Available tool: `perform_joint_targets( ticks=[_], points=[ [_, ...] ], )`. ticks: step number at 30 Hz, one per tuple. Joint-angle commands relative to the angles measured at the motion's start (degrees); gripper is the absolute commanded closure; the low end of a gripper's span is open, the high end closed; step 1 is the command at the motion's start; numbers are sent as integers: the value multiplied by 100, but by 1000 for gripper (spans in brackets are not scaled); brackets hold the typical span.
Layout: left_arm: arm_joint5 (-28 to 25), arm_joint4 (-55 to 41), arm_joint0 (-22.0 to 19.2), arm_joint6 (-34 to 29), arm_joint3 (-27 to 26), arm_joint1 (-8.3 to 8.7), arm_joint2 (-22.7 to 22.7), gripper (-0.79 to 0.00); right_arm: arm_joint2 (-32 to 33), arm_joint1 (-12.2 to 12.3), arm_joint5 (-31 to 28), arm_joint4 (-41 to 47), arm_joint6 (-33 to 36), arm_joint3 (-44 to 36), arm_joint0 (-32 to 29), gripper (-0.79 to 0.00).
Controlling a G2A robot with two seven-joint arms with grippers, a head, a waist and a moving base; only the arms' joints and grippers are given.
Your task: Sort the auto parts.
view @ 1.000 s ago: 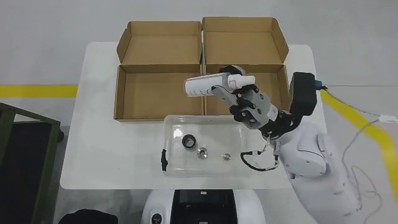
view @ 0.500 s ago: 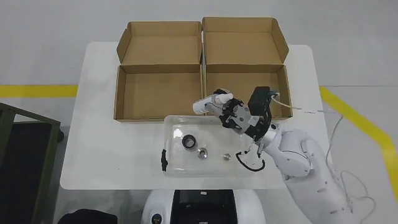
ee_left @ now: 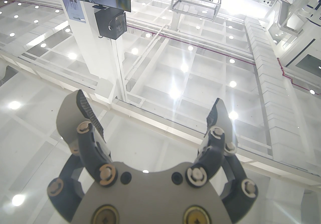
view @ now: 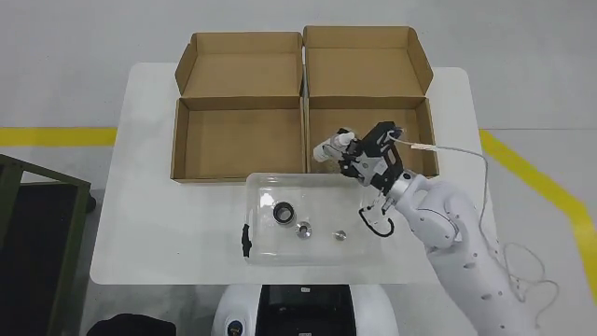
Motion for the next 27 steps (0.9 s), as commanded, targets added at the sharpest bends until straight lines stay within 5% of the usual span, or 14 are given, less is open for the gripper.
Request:
perform_joint_targets(
  ticks=[1, 19, 22, 23, 27],
  points=[
    [0, 0, 0, 0, 0, 0, 0, -785, -35, 2, 21, -279, 69, 68, 118, 0],
    [0, 0, 0, 0, 0, 0, 0, -785, -666, -134, 406, -1303, 170, 1089, 917, 0],
    [0, 0, 0, 0, 0, 0, 0, -785, -725, -157, 452, -1344, 156, 1209, 995, -185],
    [0, 0, 0, 0, 0, 0, 0, -785, -743, -164, 462, -1356, 157, 1246, 1018, -311],
    [0, 0, 0, 0, 0, 0, 0, -785, -823, -194, 512, -1378, 174, 1373, 1078, -391]
  ],
)
